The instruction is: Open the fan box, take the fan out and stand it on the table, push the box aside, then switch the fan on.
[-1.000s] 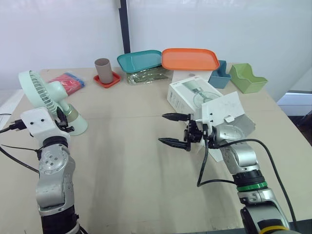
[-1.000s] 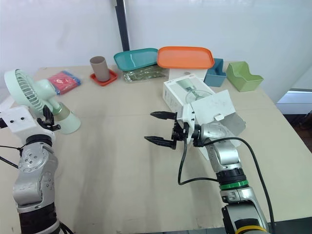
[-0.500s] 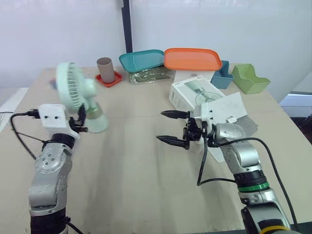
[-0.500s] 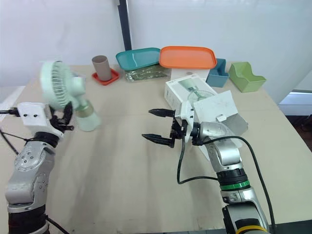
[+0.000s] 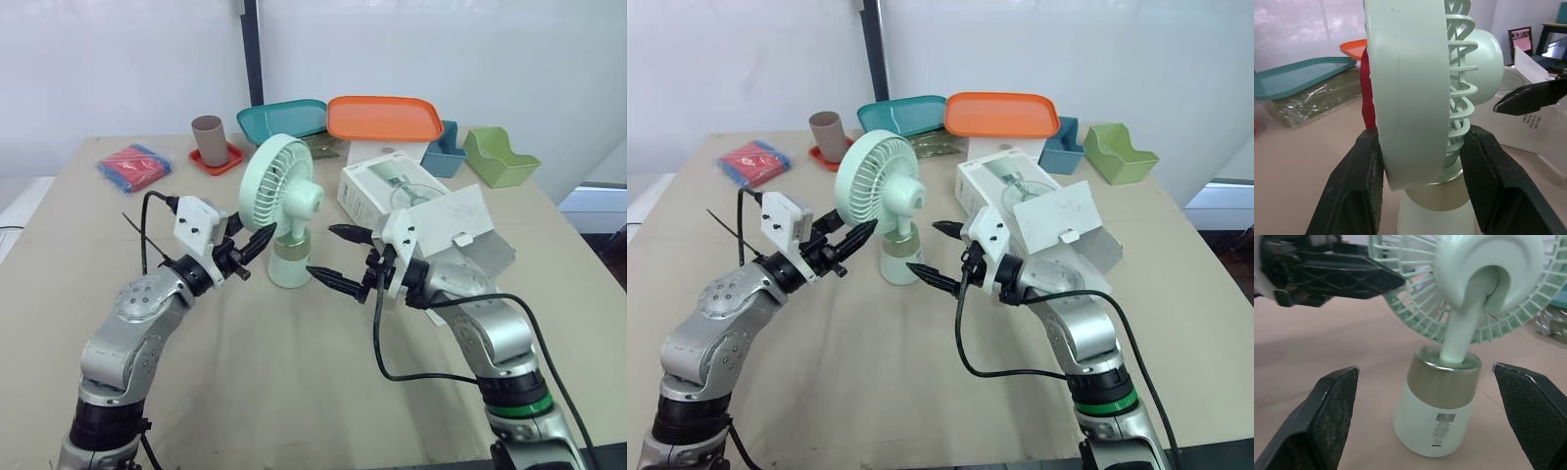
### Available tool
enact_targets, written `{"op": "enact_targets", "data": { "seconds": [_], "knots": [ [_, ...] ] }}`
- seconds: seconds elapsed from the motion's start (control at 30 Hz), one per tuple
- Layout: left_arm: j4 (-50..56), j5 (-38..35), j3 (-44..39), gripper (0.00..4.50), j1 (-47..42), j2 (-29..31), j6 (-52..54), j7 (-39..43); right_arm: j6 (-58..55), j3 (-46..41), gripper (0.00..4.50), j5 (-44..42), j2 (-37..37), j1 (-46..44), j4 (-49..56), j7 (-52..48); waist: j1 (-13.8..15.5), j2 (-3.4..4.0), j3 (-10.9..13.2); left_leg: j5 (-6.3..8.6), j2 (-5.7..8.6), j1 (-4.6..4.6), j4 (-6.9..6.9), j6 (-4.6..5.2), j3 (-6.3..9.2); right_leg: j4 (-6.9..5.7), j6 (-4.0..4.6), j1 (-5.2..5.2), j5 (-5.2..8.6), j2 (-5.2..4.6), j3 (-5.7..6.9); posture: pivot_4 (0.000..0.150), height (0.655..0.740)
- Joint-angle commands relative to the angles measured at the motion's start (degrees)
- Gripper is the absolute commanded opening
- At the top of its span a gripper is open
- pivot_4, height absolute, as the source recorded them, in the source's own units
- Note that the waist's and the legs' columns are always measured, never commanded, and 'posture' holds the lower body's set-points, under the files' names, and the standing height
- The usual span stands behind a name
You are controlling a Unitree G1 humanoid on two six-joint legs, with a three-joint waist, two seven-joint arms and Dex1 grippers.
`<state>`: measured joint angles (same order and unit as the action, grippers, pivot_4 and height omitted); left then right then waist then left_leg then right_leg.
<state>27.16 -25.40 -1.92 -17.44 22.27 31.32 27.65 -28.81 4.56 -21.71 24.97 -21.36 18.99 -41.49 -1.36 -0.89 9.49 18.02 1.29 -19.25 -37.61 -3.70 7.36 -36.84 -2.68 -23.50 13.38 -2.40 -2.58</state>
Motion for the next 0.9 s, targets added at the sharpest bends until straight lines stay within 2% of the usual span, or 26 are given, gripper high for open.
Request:
{"op": "enact_targets", "data": {
  "seconds": [0.03,0.4,0.9],
  "knots": [
    [-0.80,-0.59,0.64,1.95,-1.07,0.20,-2.46,2.50,-1.75,-1.61,4.50,-0.70,-0.57,1.48,3.77,3.47,0.00,0.00,0.00,0.00,0.00,0.01,0.00,0.00,0.00,0.00,0.00,0.01,0.00,0.01,0.00,0.150,0.7400],
    [-3.48,-4.74,0.32,1.95,-1.47,0.83,-2.76,10.02,-4.89,0.94,4.50,0.19,-3.08,0.52,5.35,9.04,0.00,0.01,0.00,0.02,0.00,0.00,0.00,0.04,0.05,0.01,-0.04,0.02,0.03,0.02,0.02,0.150,0.7400],
    [-5.53,-1.59,1.55,1.95,-1.07,1.05,-6.22,9.42,-10.50,1.50,4.50,-1.82,-6.26,-1.78,8.33,13.84,0.00,0.02,-0.01,0.12,-0.01,0.03,0.00,0.22,0.06,0.00,-0.04,0.03,0.03,0.02,0.02,0.150,0.7400]
  ]
}}
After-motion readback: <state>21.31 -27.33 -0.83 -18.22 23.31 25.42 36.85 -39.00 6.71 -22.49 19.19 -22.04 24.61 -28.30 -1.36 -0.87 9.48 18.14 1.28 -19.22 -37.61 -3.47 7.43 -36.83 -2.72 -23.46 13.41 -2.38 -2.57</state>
